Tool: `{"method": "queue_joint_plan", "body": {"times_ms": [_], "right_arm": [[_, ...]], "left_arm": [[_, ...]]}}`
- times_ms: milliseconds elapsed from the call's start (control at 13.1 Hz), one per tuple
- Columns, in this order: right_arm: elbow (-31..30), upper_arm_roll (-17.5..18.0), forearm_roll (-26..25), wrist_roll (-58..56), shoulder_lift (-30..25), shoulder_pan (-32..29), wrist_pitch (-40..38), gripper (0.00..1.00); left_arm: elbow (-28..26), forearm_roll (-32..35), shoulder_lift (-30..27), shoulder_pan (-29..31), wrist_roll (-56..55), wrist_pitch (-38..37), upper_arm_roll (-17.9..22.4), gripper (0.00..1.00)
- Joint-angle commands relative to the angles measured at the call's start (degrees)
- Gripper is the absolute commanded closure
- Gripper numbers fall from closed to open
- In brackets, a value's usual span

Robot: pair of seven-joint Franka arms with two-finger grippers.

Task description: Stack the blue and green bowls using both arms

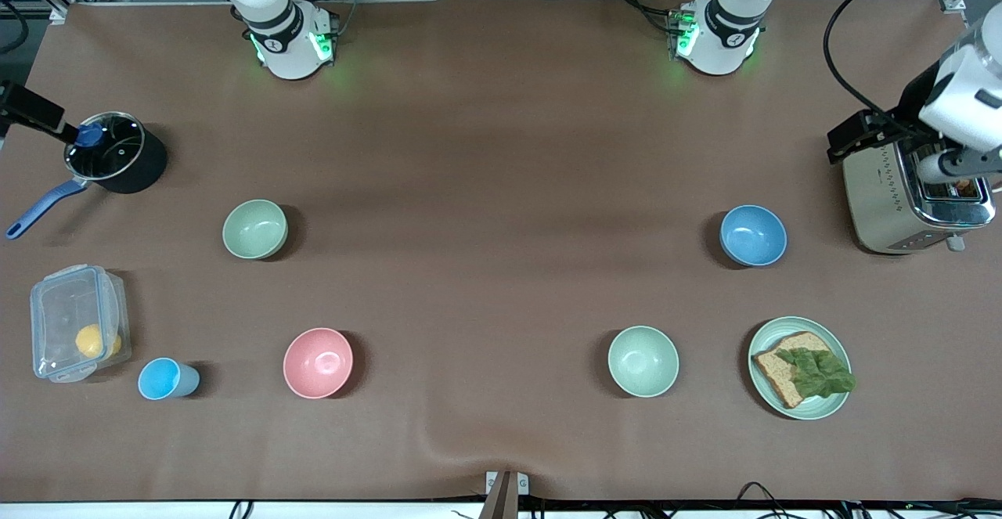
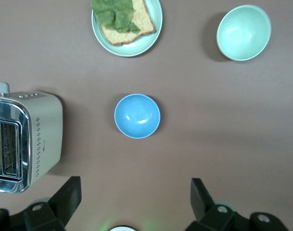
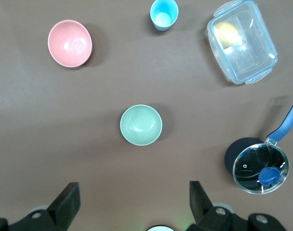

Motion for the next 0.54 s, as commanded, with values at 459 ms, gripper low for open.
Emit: {"method": "queue_joint_plan", "body": {"times_ms": [459], "right_arm": [[-7.17, 0.20, 0.79, -0.26, 17.46, 4.05, 13.62, 0.00]], "left_arm": [[-24.18, 1.07, 7.05, 7.61, 2.07, 27.87, -0.40, 0.00]]}}
